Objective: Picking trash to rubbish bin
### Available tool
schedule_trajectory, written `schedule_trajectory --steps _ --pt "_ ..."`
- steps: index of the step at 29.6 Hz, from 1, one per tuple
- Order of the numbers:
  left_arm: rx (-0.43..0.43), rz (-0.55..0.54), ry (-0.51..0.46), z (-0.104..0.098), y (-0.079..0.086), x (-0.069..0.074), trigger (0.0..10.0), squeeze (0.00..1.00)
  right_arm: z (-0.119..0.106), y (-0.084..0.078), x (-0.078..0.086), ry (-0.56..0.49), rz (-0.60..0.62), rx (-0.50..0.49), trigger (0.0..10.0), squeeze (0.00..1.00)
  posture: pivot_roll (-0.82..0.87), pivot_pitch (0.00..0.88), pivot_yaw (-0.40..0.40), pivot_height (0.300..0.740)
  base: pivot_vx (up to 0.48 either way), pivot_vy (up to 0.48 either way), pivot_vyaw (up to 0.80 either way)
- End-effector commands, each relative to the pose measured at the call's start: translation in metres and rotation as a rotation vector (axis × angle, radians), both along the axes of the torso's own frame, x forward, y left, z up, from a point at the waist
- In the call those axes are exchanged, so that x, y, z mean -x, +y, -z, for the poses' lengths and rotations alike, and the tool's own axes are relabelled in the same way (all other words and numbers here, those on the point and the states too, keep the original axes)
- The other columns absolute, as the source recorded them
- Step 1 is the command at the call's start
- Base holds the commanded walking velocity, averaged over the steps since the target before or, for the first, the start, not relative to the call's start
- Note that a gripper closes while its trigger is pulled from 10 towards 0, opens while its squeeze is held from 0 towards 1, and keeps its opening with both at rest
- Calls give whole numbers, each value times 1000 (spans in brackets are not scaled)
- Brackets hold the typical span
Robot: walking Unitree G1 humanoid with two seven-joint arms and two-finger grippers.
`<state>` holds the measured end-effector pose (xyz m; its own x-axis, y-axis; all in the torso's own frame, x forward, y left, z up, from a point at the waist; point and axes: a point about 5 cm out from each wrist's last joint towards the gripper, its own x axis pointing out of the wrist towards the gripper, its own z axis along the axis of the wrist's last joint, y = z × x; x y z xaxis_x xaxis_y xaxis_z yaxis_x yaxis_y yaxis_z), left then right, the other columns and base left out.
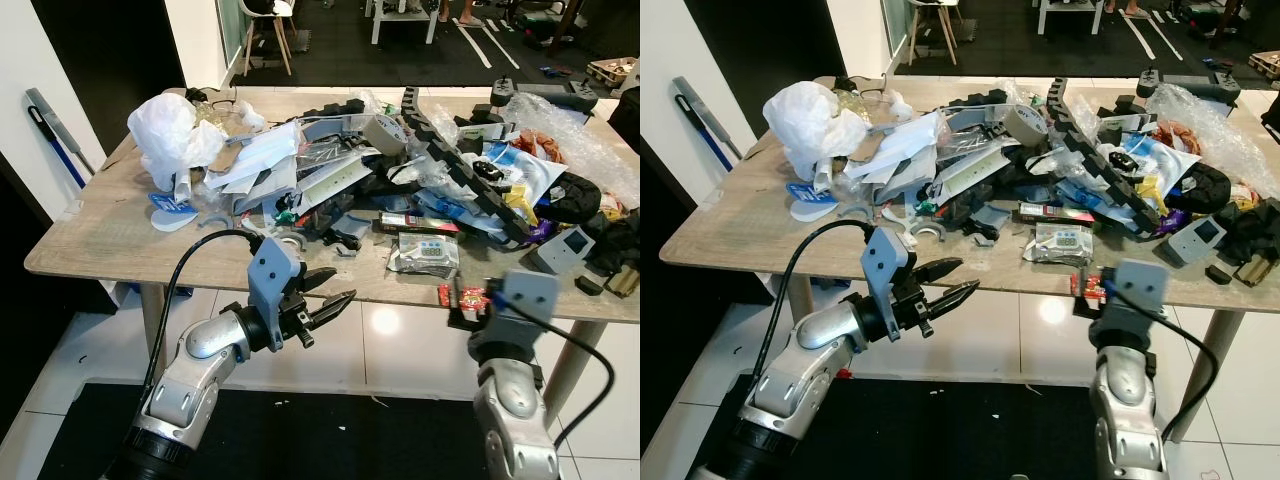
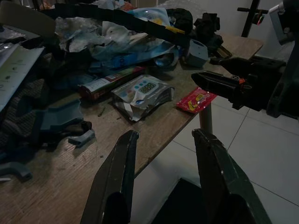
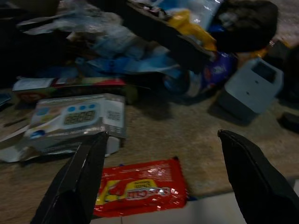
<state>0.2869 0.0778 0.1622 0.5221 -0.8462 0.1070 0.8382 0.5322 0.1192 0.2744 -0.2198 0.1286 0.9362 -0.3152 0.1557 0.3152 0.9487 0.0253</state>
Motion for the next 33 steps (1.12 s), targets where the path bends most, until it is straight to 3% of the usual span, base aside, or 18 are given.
schedule_trajectory --steps 1,7,8,9,10,11,18,33 --pt "-11 -4 7 4 2 2 10000 0 6 -1 1 10 -11 -34 10000 1000 -68 101 60 740 0 0 0" --pt "-12 -4 5 4 2 2 10000 0 9 -5 -4 24 -9 -119 10000 1000 -66 107 61 740 0 0 0" --pt "-12 -5 5 4 2 2 10000 0 10 -6 -5 27 -9 -140 10000 643 -64 109 61 740 0 0 0" --pt "-11 -5 6 4 3 2 10000 0 11 -5 -7 25 -30 -191 10000 86 -63 111 62 740 0 0 0" --pt "-11 -5 6 4 3 2 10000 0 11 -5 -7 25 -30 -191 10000 86 -63 111 62 740 0 0 0" --pt "-12 -4 7 4 3 2 10000 0 12 -4 -7 25 -43 -210 10000 0 -63 111 62 740 0 0 0" --pt "-14 1 10 5 3 3 10000 0 18 -3 -8 48 -38 -290 10000 0 -61 114 66 740 0 0 0" --pt "-18 4 13 5 3 3 10000 0 29 -5 -7 114 -8 -295 10000 0 -59 118 68 740 0 0 0"
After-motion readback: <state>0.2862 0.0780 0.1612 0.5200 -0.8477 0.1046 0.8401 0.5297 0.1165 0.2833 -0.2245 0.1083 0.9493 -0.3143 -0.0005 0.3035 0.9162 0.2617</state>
